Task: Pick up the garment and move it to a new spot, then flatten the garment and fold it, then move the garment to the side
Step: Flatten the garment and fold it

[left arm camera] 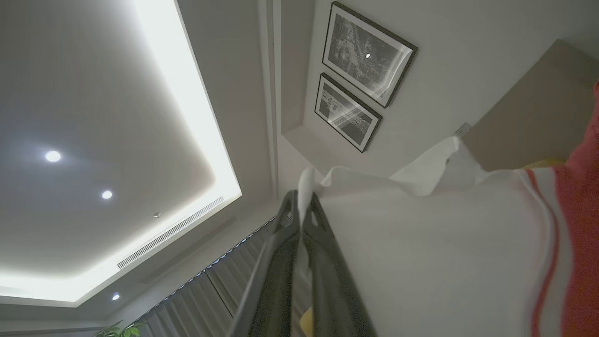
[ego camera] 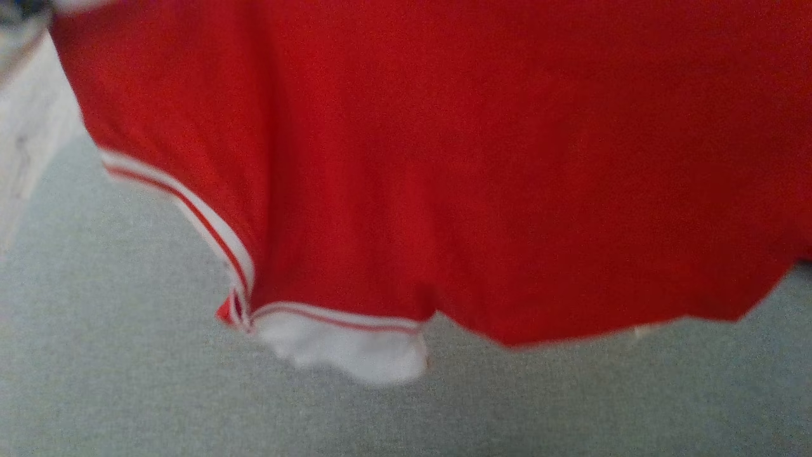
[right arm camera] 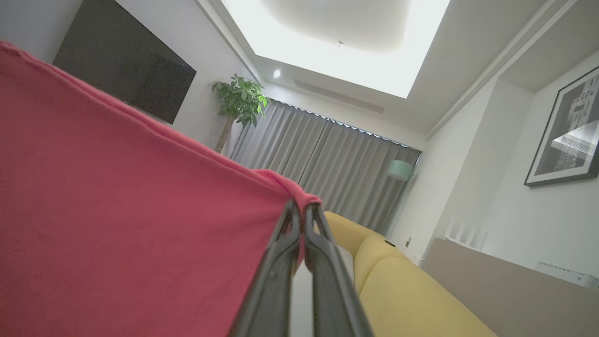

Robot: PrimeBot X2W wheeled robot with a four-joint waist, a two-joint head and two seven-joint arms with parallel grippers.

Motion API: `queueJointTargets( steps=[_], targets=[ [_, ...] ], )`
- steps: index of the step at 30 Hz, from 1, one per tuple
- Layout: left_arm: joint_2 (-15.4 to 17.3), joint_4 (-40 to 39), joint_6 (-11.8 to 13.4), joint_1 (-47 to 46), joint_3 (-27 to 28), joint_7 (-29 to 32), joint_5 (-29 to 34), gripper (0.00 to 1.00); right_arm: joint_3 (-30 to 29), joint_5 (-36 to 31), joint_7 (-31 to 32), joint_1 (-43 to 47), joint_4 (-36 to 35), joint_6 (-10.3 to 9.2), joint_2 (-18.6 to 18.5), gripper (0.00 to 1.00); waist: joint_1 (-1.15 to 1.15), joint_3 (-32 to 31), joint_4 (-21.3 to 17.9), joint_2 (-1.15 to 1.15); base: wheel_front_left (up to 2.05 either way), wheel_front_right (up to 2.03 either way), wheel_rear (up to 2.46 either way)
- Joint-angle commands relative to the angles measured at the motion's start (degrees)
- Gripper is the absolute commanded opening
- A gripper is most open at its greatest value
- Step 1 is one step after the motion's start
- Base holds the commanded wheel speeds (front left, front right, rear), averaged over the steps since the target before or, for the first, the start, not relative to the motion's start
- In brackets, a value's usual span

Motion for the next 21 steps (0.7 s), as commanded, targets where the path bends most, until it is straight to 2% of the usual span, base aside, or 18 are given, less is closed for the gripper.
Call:
queueJointTargets(
  steps=[1, 4, 5, 8, 14, 18, 21],
  targets=[
    [0.2, 3.7, -0.6, -5.7, 1.8, 0.6, 0.0, 0.0, 3.2, 0.7, 0.8, -4.8, 1.9, 0.37, -1.9, 0.0, 0.0, 3.4, -0.7, 0.0, 0.0, 0.0, 0.0],
    [-2.8, 11.8, -1.8, -12.4, -1.1, 0.5, 0.9, 0.0, 9.3, 0.9, 0.4, -14.3, 7.6, 0.37, -0.8, 0.0, 0.0, 8.1, -1.0, 0.0, 0.0, 0.0, 0.0],
    [-2.8, 11.8, -1.8, -12.4, -1.1, 0.5, 0.9, 0.0, 9.3, 0.9, 0.4, -14.3, 7.6, 0.37, -0.8, 0.0, 0.0, 8.1, -1.0, 0.0, 0.0, 0.0, 0.0],
    [-5.1, 19.7, -2.3, -18.3, -4.4, 0.0, 2.5, 0.0, 14.4, 0.8, -0.9, -23.2, 13.2, 0.37, 1.1, 0.0, 0.0, 13.6, -1.2, 0.0, 0.0, 0.0, 0.0],
    [-9.1, 32.6, -2.5, -28.7, -8.3, -4.0, 4.9, 0.0, 21.1, -1.3, -6.8, -38.2, 24.6, 0.37, 5.4, 0.0, 0.0, 21.9, -1.7, 0.0, 0.0, 0.0, 0.0],
    [-11.5, 36.9, -0.4, -35.7, -7.0, -7.7, 7.3, 0.0, 22.7, -4.3, -10.5, -46.9, 31.2, 0.37, 6.4, 0.0, 0.0, 25.6, -1.3, 0.0, 0.0, 0.0, 0.0],
    [-12.9, 37.2, 0.5, -37.7, -6.1, -8.4, 8.2, 0.0, 23.6, -6.2, -12.1, -50.5, 34.4, 0.37, 6.3, 0.0, 0.0, 27.1, -0.4, 0.0, 0.0, 0.0, 0.0]
  ],
)
